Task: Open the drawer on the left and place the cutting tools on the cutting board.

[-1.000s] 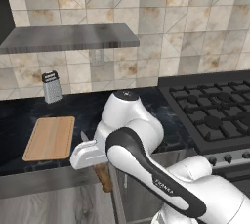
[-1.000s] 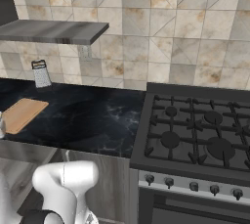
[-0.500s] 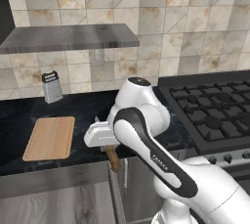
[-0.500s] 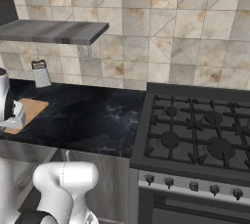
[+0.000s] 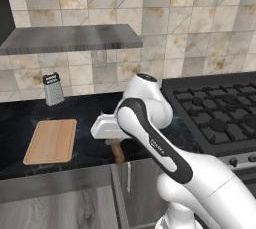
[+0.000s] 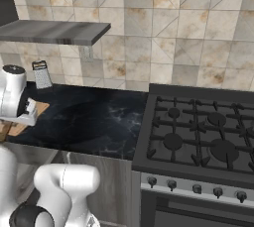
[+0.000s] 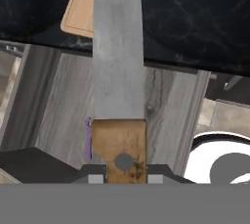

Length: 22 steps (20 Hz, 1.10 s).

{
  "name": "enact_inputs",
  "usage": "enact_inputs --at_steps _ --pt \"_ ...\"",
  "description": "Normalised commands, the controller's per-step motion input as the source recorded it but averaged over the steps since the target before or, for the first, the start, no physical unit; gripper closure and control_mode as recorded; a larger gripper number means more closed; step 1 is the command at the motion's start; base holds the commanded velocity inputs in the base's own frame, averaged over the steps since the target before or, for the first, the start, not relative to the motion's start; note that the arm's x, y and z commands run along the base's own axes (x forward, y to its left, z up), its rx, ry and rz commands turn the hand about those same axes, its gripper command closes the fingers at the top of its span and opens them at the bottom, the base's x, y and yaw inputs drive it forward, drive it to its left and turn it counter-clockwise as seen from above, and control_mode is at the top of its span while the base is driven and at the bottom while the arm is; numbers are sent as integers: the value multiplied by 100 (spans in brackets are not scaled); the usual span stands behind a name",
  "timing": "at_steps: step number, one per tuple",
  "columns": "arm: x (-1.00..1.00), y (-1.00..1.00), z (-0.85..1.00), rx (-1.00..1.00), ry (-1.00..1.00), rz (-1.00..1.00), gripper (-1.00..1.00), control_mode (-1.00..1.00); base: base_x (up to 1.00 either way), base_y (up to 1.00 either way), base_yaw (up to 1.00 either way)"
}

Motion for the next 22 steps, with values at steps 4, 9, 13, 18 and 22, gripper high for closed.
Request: enact_inputs --at_steps 4,9,13,18,22 --pt "44 0 0 -2 0 -1 100 -100 0 0 0" --pt "43 0 0 -6 -1 -10 100 -100 0 0 0" --pt "30 12 0 -6 -2 -12 100 -100 0 0 0" --pt "33 21 -2 -5 -1 -13 100 -100 0 0 0" --pt "32 27 -12 -1 0 -12 100 -100 0 0 0"
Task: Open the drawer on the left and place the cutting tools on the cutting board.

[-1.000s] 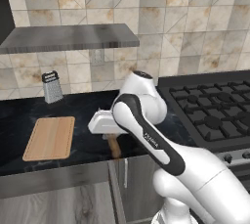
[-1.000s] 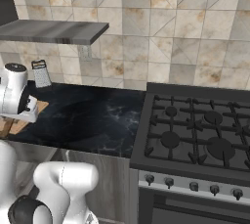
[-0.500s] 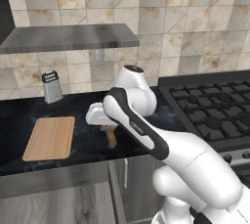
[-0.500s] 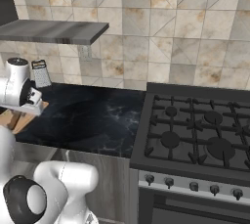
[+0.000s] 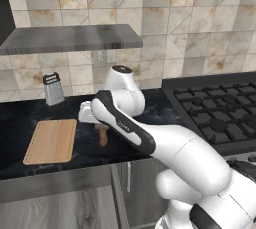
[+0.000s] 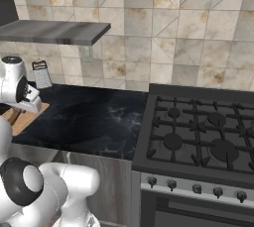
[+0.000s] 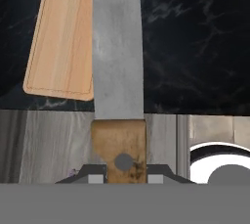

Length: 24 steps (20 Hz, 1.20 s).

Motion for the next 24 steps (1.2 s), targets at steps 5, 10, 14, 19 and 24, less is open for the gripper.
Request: enact_inputs --at_steps 5,10,14,19,24 --pt "37 34 -23 0 0 -5 100 -100 0 0 0" --pt "24 41 -52 0 0 0 100 -100 0 0 0" --pt "18 41 -39 0 -7 0 100 -100 0 0 0" --pt "23 32 -17 0 -6 0 100 -100 0 0 0" --pt "42 14 -8 0 -1 0 100 -100 0 0 0"
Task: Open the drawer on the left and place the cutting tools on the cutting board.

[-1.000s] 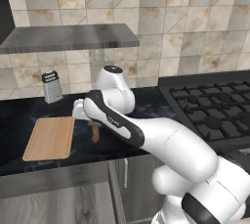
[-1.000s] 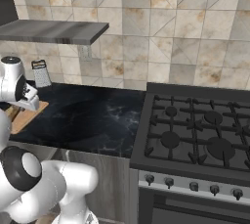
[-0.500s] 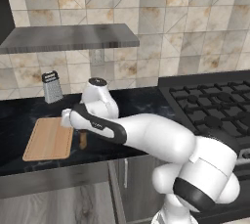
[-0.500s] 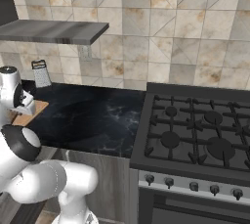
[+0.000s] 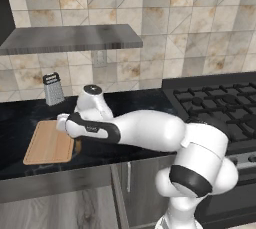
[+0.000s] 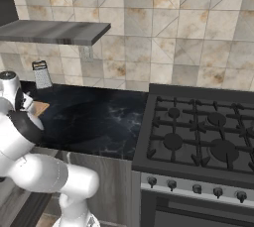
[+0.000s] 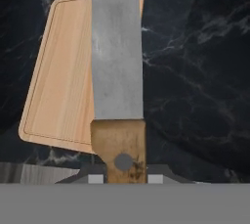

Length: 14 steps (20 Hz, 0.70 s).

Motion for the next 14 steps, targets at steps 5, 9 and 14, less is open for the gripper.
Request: enact_inputs --at_steps 5,9,14 --pt "30 0 0 0 0 0 100 -100 0 0 0" --pt "26 3 -5 0 0 0 100 -100 0 0 0" --pt "13 10 -18 0 0 0 100 -100 0 0 0"
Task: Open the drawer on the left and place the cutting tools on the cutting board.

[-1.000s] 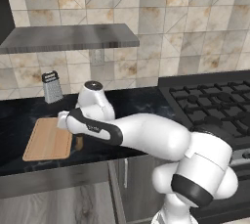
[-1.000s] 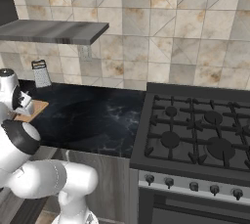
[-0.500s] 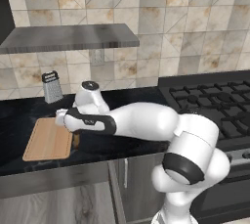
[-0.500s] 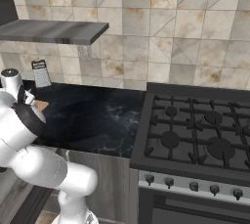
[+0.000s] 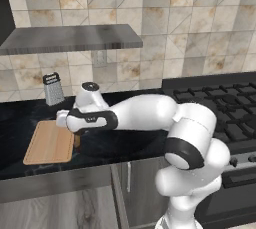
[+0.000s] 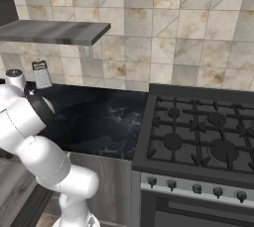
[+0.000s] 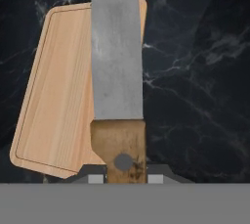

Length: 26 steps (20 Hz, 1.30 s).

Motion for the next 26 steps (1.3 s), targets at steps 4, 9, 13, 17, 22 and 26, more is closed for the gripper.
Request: enact_inputs --at_steps 4,9,13,17,22,26 --pt "0 7 -21 0 0 0 100 -100 0 0 0" --pt "0 12 -9 0 0 0 100 -100 0 0 0" --pt "0 25 -6 0 0 0 100 -100 0 0 0" --pt "12 23 -8 0 0 -4 100 -100 0 0 0" --pt "16 8 -11 0 0 -10 100 -100 0 0 0" --pt "3 2 -12 0 0 -9 100 -100 0 0 0"
